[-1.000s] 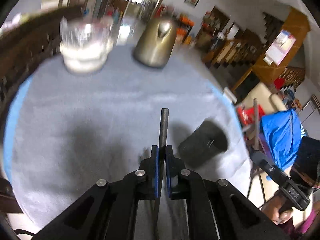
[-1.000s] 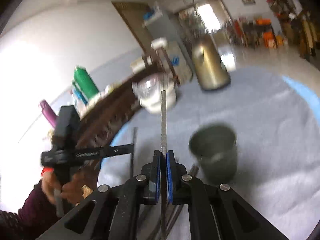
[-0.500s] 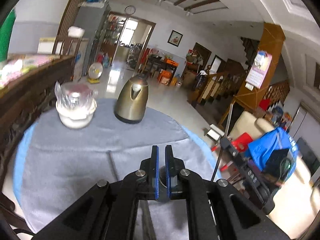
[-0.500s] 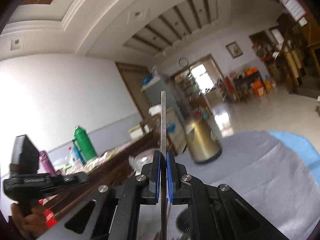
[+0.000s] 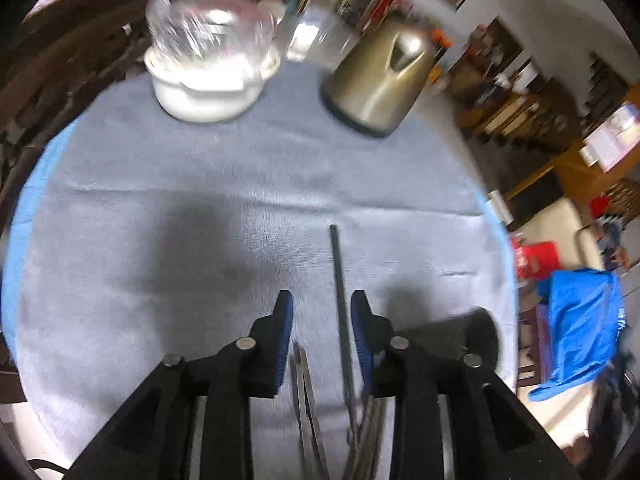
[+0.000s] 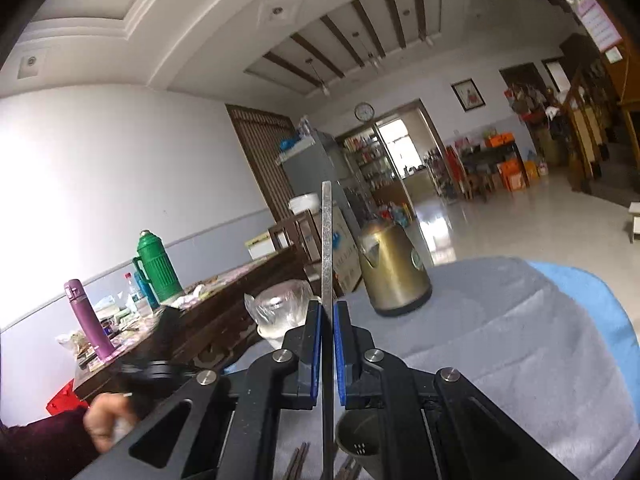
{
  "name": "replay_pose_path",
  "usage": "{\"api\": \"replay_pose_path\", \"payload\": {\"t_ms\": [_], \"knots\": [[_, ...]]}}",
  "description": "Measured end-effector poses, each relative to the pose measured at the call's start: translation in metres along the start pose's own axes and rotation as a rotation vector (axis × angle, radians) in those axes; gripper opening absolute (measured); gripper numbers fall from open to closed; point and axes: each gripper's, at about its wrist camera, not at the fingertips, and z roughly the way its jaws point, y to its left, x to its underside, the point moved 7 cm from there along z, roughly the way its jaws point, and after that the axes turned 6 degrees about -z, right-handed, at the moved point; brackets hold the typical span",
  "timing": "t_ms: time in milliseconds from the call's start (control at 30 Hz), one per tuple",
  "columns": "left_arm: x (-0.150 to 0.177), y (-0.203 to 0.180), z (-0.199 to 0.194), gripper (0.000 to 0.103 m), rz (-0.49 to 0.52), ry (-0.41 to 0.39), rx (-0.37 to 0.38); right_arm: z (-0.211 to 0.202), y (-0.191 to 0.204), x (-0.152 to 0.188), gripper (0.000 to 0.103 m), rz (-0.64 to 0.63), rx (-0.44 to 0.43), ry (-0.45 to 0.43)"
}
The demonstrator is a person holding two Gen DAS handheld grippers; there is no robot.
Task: Organize utensils
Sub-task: 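Lift the held chopsticks upright with the right tool while the left tool lifts its chopstick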
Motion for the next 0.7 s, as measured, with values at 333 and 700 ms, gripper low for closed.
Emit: {"api": "replay_pose_path", "payload": {"t_ms": [333,700], "knots": [[-0.002,-0.026,0.105,0.037,0.006,0.134,-0.133,-0.003,-0.018,0.016,0.007,0.003,-0.012,0.048],[0.016,-0.038,0.123,0.007,0.13,0.109,-0.161,-0.007,-0.056,0.031,0.007,0.085,-0.005,0.115]]}}
